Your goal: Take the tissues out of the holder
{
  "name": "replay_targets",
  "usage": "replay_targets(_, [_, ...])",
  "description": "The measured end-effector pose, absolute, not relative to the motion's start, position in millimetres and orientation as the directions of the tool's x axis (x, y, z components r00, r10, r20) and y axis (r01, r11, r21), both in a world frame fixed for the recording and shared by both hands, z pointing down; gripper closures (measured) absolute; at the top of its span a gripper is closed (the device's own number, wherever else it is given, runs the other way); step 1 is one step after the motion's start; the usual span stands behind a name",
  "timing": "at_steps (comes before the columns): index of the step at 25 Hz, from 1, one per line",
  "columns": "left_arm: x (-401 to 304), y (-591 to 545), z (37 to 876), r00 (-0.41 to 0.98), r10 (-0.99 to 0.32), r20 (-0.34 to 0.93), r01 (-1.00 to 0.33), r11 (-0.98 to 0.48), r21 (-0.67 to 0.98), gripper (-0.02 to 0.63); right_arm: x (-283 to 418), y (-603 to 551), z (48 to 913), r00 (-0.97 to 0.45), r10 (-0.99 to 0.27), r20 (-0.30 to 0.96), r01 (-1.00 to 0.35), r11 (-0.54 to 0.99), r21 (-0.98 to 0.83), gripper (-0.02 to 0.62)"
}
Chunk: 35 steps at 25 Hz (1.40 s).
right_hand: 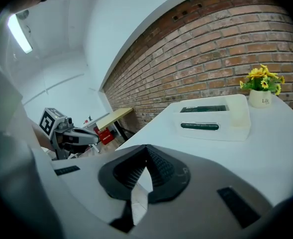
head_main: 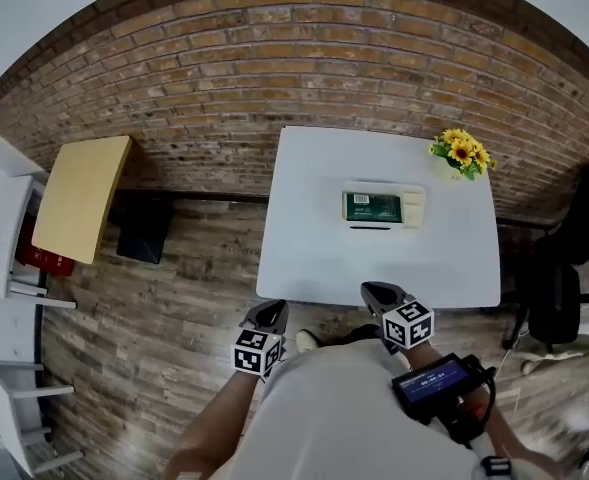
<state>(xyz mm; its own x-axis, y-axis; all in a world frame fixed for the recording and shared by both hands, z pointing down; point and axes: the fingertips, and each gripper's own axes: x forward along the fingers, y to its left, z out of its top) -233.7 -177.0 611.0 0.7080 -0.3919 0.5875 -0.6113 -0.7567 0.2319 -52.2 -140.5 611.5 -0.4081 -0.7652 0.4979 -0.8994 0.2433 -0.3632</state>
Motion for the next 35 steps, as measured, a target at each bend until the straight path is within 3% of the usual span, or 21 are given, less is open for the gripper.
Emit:
replay_targets(10, [-190, -205, 607, 0.761, -0.294, 0.578, -0.499, -0.835, 0.233, 0.595, -30, -140, 625, -0.32, -0.799, 0.509, -0.916, 0.123, -0.383, 0.589])
replay_targets(26, [-101, -245, 590, 0.742, -0.19, 0.643, -0.377, -0.911, 0.166, 0.595, 8, -176, 627, -0.341, -0.82, 0.459, -0.897, 0.139, -0.419, 0.589])
replay_targets(35, [-59, -257, 587, 0.755, -0.106, 0.647, -0.255, -0.957, 0.14, 0.595, 27, -175, 632, -0.283, -0.848, 0.447, -0.893, 0.063, -0.446, 0.589])
